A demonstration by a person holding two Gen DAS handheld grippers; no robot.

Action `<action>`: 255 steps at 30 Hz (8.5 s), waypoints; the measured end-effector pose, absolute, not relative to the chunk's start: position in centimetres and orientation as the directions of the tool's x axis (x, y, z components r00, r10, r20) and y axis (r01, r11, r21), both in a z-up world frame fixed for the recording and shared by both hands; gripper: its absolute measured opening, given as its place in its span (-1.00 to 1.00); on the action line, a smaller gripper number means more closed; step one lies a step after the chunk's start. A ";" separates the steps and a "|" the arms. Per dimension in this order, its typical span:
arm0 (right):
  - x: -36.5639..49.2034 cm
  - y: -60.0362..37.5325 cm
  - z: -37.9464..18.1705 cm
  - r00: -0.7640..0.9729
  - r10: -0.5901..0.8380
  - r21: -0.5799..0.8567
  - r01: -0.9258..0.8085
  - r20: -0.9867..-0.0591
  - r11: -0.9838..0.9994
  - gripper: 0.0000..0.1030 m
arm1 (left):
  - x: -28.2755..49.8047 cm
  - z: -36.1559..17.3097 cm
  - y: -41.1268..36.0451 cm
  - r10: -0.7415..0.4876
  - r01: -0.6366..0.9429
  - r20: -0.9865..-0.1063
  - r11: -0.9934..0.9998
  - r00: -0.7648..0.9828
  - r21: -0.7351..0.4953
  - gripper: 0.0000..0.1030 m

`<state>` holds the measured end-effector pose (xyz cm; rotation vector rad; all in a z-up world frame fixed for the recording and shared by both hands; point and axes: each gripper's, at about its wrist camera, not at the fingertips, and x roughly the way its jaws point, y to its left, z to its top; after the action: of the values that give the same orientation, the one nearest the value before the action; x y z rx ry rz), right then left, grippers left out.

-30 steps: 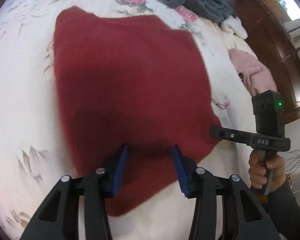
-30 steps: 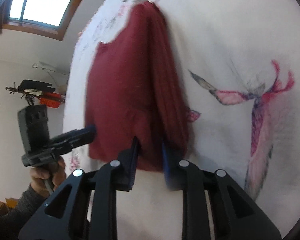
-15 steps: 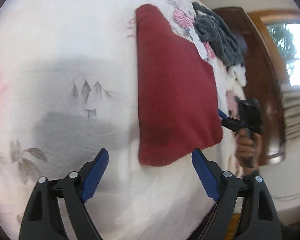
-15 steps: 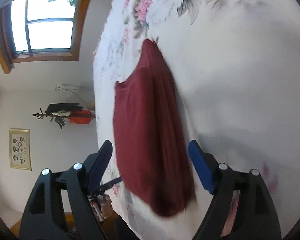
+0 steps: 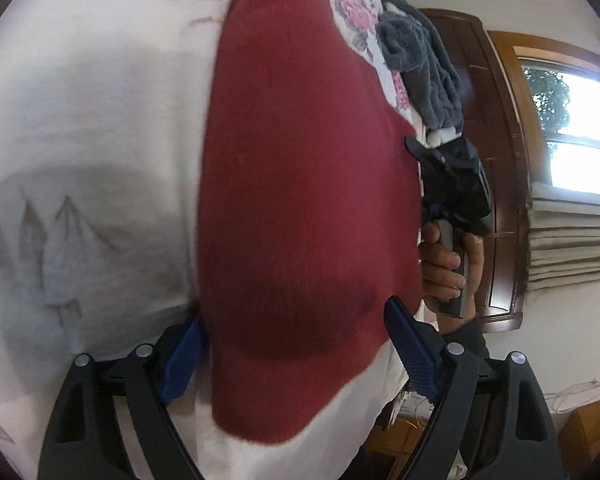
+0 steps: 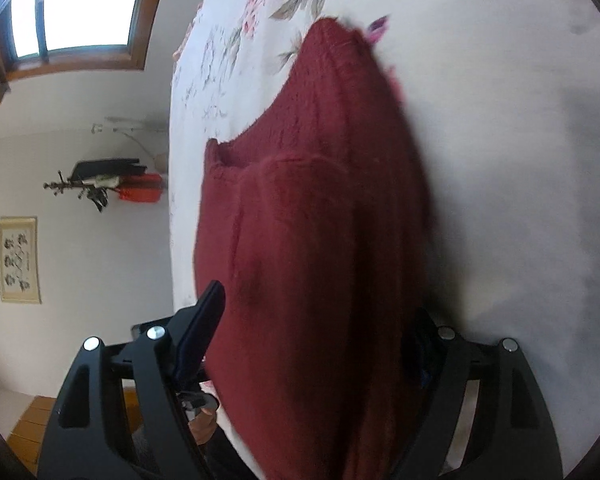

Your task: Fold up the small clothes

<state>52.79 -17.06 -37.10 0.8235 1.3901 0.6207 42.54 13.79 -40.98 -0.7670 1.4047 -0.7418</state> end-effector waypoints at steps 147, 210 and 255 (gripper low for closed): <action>36.3 -1.9 -34.9 0.144 0.581 0.560 -0.163 -0.801 0.812 -1.00 | 35.2 -34.7 33.0 -0.473 0.022 -0.832 0.873 0.289 -0.488 0.01; -7.1 1.9 -2.9 0.624 0.087 -0.047 -0.195 -0.776 0.980 0.94 | -7.6 -3.2 25.5 -0.040 -0.032 -0.799 0.997 0.600 -0.073 0.78; -5.1 2.8 -4.0 0.621 0.078 -0.052 -0.188 -0.780 0.981 0.94 | -5.3 -5.4 26.1 -0.044 -0.026 -0.831 0.997 0.554 -0.069 0.78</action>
<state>-5.05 2.78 -4.01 -0.1330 0.8883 0.1534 -5.28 26.13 -5.36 -0.0764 0.9834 -0.0107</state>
